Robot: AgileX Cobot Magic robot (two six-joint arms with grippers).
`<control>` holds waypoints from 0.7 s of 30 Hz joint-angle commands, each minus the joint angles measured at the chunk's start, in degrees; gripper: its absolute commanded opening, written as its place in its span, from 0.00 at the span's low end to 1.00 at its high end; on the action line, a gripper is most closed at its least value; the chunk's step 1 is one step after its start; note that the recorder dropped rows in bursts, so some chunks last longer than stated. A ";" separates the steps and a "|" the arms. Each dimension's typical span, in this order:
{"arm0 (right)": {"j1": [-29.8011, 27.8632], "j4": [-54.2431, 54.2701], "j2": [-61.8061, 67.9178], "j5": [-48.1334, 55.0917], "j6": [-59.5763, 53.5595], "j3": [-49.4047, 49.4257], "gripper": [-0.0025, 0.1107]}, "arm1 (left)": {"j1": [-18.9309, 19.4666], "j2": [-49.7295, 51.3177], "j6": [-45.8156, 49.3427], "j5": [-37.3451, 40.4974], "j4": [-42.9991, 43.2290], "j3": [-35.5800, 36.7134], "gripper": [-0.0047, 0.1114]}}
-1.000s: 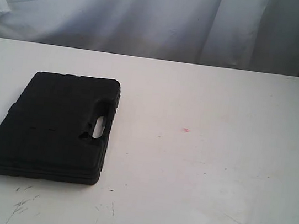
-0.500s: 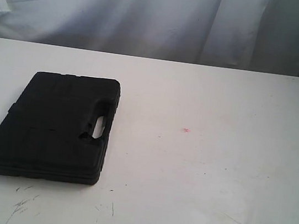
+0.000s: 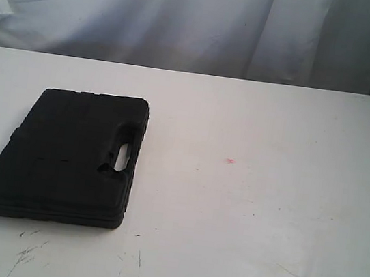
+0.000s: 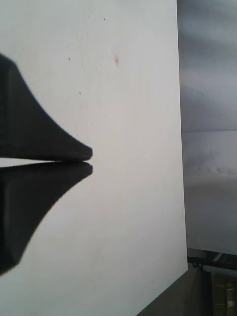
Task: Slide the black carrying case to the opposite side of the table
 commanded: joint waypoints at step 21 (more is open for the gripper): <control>-0.37 0.11 -0.36 -0.20 0.01 0.20 0.02 | 0.18 40.25 13.67 14.53 -2.42 -15.68 0.04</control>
